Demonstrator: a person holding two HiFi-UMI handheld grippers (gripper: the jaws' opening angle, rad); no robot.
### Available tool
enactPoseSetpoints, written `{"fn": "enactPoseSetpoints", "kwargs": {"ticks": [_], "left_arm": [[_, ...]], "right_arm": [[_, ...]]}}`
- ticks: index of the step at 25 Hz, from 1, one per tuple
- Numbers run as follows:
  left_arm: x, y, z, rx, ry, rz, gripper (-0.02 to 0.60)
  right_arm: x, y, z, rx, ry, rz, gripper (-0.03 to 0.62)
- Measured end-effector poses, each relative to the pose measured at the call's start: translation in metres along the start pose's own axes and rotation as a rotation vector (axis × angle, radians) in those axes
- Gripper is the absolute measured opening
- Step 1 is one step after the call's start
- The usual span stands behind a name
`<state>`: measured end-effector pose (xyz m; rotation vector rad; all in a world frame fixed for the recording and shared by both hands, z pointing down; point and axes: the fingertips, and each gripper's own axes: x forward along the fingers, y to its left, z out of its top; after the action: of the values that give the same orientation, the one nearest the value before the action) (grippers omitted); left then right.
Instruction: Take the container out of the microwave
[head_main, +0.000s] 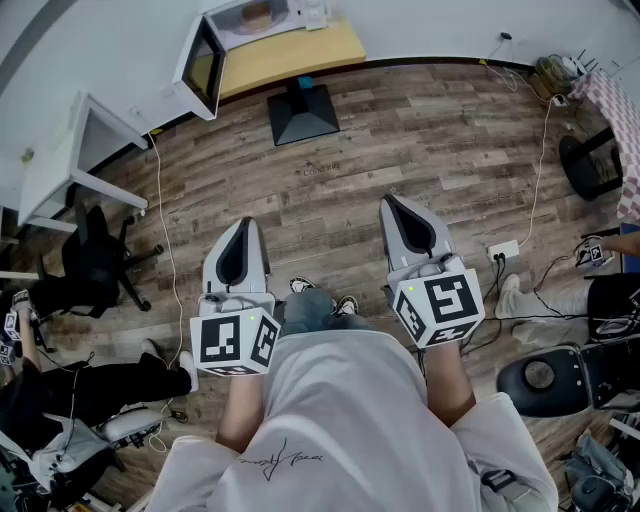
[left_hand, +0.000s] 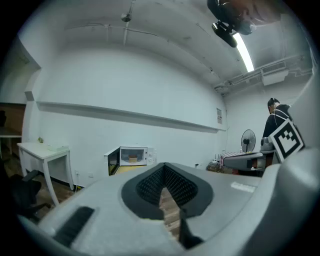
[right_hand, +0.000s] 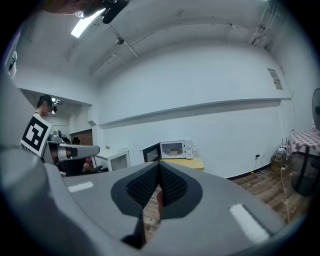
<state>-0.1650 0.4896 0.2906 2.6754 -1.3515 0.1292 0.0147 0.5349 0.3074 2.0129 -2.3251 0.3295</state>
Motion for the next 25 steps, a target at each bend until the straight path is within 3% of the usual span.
{"fn": "enactPoseSetpoints", "kwargs": {"ticks": [6, 11, 25], "left_arm": [[0.000, -0.011, -0.010, -0.030, 0.002, -0.024, 0.000], [0.011, -0.004, -0.014, 0.002, -0.002, 0.000, 0.000], [0.107, 0.029, -0.001, -0.028, -0.008, -0.021, 0.000]], "right_arm": [[-0.007, -0.007, -0.011, 0.041, 0.018, 0.005, 0.011], [0.001, -0.014, -0.008, 0.065, 0.004, 0.009, 0.012], [0.094, -0.042, 0.004, 0.039, 0.030, 0.015, 0.014]]}}
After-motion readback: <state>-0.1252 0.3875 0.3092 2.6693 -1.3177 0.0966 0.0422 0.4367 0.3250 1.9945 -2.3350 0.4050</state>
